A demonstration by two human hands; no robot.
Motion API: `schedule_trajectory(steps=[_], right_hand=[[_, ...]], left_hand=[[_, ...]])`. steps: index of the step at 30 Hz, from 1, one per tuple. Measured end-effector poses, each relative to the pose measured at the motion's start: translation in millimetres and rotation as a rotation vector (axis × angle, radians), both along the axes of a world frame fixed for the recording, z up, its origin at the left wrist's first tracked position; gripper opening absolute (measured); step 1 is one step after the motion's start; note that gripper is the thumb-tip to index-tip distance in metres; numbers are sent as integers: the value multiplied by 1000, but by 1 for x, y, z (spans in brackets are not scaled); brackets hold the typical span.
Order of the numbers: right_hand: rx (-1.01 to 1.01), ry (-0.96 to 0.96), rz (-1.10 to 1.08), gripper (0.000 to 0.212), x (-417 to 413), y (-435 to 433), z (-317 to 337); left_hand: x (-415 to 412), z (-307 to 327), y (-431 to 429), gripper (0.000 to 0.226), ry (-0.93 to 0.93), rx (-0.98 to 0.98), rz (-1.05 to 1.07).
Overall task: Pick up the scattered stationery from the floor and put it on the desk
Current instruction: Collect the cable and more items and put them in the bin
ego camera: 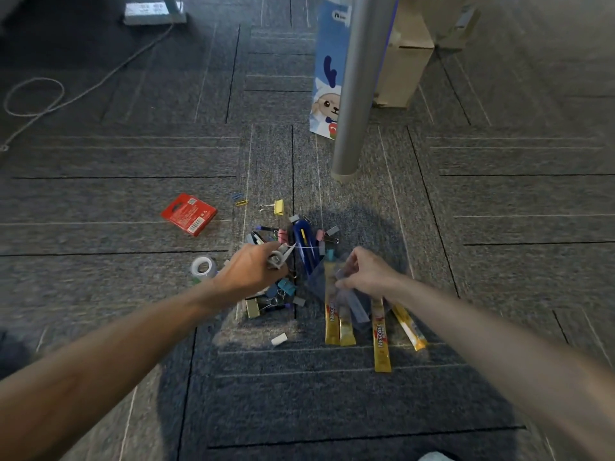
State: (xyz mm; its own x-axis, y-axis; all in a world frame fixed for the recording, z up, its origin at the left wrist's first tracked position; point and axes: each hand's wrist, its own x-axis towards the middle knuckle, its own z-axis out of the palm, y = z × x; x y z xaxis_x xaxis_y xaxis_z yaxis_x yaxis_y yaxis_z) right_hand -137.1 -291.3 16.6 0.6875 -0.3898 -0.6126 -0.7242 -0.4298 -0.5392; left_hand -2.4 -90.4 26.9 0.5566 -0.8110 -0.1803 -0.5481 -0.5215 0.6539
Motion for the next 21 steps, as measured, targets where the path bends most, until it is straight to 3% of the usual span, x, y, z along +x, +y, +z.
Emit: schedule_trajectory(steps=[3, 6, 9, 12, 17, 21], right_hand=[[48, 6, -41, 31, 1, -9, -2], [278, -76, -166, 32, 3, -21, 5], [471, -236, -331, 25, 6, -25, 16], [490, -320, -359, 18, 8, -23, 43], [485, -377, -448, 5, 10, -11, 158], [504, -345, -430, 6, 7, 11, 307]], left_hand=[[5, 3, -1, 21, 285, -53, 129], [9, 8, -1, 25, 587, -188, 224], [9, 16, -6, 25, 734, -234, 335], [9, 48, -10, 20, 893, -272, 432], [-6, 164, -9, 17, 1020, -296, 684], [-26, 297, -4, 11, 950, -152, 649]])
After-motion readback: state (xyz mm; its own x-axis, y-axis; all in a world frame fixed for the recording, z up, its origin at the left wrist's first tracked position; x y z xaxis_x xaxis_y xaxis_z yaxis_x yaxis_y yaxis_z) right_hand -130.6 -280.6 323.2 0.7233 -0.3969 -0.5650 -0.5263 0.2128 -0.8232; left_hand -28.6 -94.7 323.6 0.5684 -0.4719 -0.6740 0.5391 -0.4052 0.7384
